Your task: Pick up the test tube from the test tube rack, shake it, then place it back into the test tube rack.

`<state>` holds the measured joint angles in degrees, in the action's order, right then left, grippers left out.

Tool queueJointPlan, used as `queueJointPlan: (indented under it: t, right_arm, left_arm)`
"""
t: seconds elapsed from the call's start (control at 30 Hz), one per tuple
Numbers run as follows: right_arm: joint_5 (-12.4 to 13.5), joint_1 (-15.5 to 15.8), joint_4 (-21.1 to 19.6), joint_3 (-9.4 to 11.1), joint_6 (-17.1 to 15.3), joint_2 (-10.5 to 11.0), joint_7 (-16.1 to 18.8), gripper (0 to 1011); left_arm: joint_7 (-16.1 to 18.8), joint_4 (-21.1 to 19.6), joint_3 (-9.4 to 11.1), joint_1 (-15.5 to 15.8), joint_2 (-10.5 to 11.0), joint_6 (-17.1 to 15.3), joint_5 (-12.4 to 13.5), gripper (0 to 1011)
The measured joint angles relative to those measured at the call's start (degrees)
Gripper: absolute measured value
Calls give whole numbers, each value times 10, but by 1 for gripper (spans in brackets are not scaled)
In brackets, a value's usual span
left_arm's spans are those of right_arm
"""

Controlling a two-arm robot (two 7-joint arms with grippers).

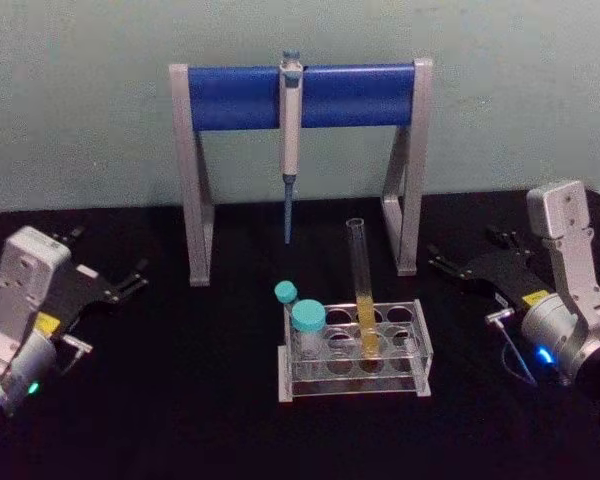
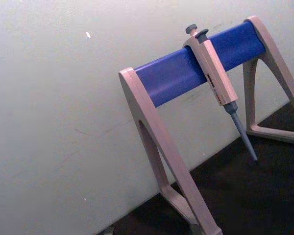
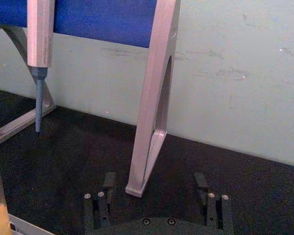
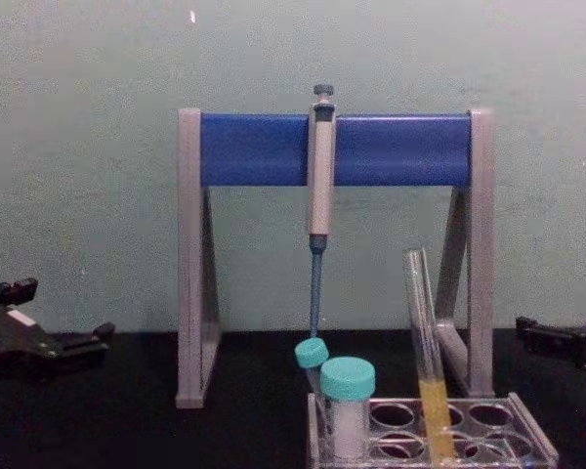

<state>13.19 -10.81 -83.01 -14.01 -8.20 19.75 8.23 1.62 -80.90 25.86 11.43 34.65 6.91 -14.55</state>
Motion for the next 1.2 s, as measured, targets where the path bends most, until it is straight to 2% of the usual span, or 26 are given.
queueJointPlan:
  t: [1.2]
  right_arm:
    - [0,0,0,0,0,0,0,1000]
  left_arm:
    - [0,0,0,0,0,0,0,1001]
